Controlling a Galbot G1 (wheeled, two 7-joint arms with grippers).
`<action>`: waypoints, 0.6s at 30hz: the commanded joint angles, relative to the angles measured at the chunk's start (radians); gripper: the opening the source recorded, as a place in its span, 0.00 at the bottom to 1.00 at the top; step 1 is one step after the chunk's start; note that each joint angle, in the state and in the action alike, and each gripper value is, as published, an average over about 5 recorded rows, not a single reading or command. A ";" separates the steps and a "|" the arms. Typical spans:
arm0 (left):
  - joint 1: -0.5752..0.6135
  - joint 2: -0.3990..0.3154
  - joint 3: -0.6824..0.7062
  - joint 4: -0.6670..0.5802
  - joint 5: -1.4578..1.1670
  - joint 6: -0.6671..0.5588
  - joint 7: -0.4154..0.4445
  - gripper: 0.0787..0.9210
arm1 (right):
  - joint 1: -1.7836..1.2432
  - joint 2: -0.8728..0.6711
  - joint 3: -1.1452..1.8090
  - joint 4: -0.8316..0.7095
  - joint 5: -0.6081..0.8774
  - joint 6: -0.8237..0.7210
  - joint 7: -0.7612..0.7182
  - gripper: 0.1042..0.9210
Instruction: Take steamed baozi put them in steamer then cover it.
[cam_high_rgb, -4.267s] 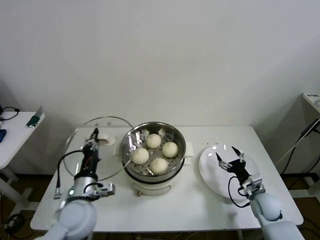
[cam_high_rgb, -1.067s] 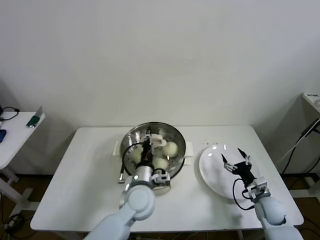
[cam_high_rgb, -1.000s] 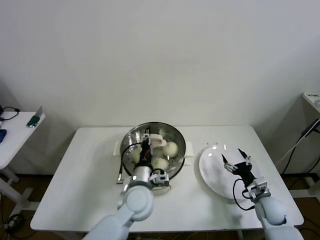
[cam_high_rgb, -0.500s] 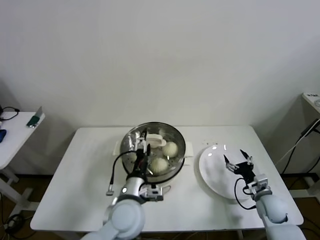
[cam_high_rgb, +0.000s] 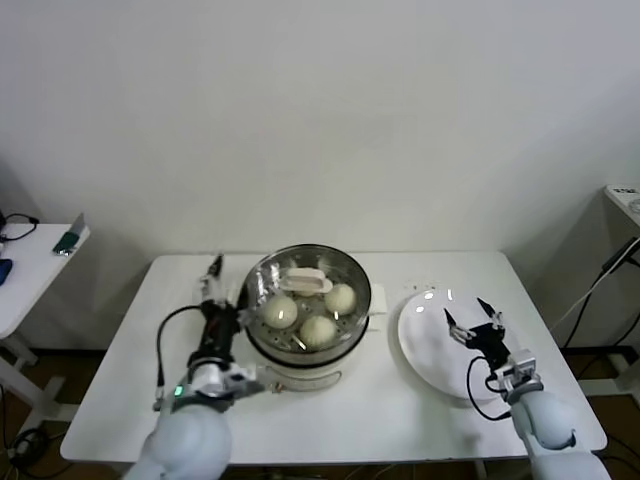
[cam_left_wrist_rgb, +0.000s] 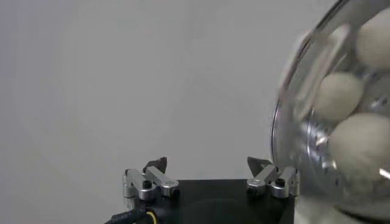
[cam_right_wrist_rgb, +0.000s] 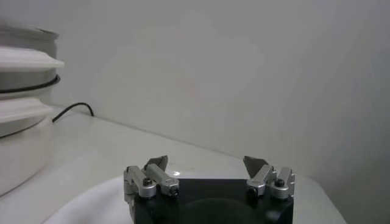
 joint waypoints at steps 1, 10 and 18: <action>0.329 -0.110 -0.548 -0.025 -0.740 -0.712 -0.120 0.88 | -0.011 -0.005 0.007 0.012 0.010 0.025 -0.017 0.88; 0.359 -0.312 -0.673 0.139 -0.951 -0.806 -0.060 0.88 | -0.023 0.037 0.022 0.025 0.026 0.059 -0.052 0.88; 0.369 -0.329 -0.654 0.267 -0.868 -0.859 -0.033 0.88 | -0.035 0.053 0.026 0.041 0.047 0.077 -0.061 0.88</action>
